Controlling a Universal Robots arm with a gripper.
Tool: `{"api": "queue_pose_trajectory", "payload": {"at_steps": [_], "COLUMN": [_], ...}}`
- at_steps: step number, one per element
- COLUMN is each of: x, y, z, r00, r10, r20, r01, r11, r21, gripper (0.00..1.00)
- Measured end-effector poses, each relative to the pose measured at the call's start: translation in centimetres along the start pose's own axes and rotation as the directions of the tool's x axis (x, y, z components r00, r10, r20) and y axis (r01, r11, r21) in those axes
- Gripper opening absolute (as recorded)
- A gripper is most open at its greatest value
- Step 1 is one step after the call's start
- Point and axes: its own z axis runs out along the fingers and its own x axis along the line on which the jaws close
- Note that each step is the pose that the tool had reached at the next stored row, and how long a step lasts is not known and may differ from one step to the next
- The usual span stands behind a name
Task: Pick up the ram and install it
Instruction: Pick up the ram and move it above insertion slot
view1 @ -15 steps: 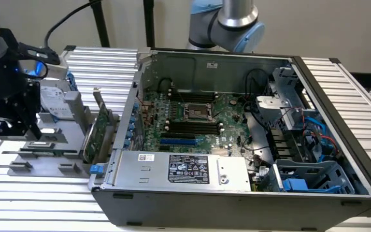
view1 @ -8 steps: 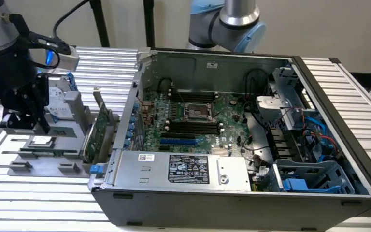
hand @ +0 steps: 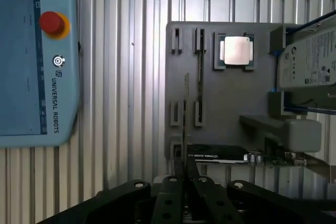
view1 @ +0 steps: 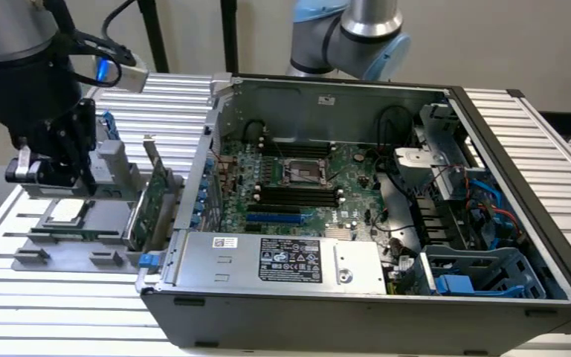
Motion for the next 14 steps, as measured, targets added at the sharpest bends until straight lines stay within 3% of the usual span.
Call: {"api": "queue_pose_trajectory", "payload": {"at_steps": [14], "x": [0.1], "y": [-5.77], "z": [-3.63], "r00": [0.9998], "r10": [-0.002], "r20": [0.0201], "r01": [0.002], "r11": [1.0], "r21": [0.0001], "gripper": [0.0]}}
